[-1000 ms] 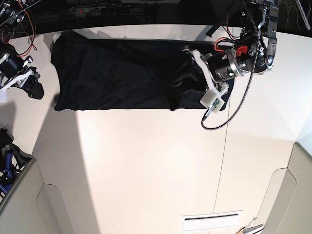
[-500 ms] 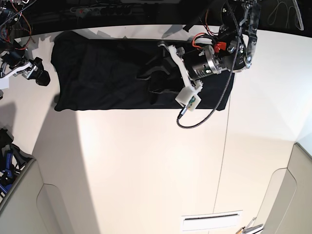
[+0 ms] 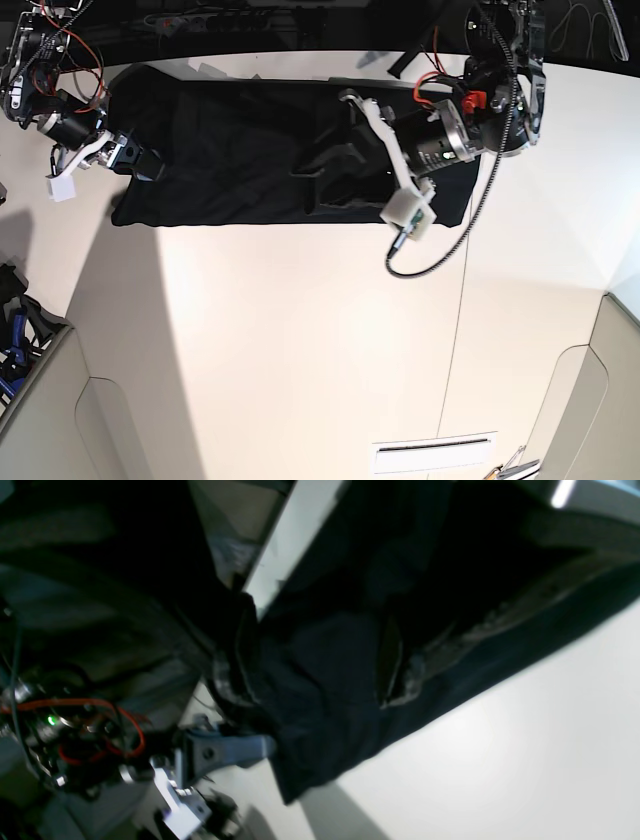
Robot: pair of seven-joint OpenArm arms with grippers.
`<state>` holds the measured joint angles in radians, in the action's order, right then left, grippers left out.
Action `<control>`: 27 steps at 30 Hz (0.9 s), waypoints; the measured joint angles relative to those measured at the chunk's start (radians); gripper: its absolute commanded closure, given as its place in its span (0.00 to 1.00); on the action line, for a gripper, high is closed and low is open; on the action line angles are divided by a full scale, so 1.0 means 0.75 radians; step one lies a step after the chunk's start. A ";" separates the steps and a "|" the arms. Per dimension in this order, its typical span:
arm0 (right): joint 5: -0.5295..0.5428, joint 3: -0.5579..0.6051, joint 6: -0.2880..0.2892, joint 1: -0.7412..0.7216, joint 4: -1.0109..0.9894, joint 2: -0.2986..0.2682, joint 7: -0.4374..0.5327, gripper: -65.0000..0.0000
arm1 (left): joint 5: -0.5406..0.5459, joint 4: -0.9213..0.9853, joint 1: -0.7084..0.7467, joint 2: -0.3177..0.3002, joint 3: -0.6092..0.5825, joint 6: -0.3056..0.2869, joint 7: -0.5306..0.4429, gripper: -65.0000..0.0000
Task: Fold the T-shirt properly
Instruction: 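Fold the strip end with the left gripper toward the right gripper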
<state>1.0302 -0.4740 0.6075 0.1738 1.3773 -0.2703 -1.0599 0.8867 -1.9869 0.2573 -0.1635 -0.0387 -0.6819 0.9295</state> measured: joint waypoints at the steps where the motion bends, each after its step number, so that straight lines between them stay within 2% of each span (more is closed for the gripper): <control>1: 0.004 0.009 0.001 0.000 0.000 0.010 -0.001 0.31 | -0.004 0.000 0.001 0.000 0.020 0.000 0.010 0.42; 7: 0.013 0.033 0.009 -0.003 0.003 0.060 -0.006 0.31 | -0.007 0.000 0.001 -0.004 0.094 0.000 0.012 0.42; 11: -0.009 0.043 0.011 -0.003 0.005 0.065 -0.005 0.34 | -0.010 0.000 0.001 -0.004 0.136 0.000 0.012 0.42; 13: -0.043 0.056 0.014 -0.003 0.006 0.065 0.001 0.46 | -0.010 0.000 0.001 -0.004 0.162 0.000 0.012 0.42; 17: -0.125 0.094 0.018 -0.002 0.007 0.065 -0.009 0.92 | -0.010 0.000 0.001 -0.003 0.253 0.000 0.012 0.42; 18: -0.128 0.098 0.018 -0.003 0.008 0.065 -0.016 1.00 | -0.010 0.000 0.001 -0.003 0.282 0.000 0.012 0.42; 21: -0.148 0.094 0.019 -0.003 0.008 0.065 0.004 1.00 | -0.014 0.000 0.001 -0.003 0.387 0.000 0.012 0.42; 23: -0.187 0.079 0.019 -0.003 0.007 0.066 0.069 1.00 | -0.018 0.000 0.001 -0.003 0.455 0.000 0.019 0.42; 27: -0.202 -0.001 0.017 -0.005 0.012 0.053 0.100 1.00 | -0.050 0.001 0.012 -0.009 0.585 0.000 0.048 0.42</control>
<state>0.8783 -0.4744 0.6205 0.1703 1.3861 -0.2306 -0.9852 0.8490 -1.9865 0.2665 -0.1703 0.4000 -0.6819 0.9653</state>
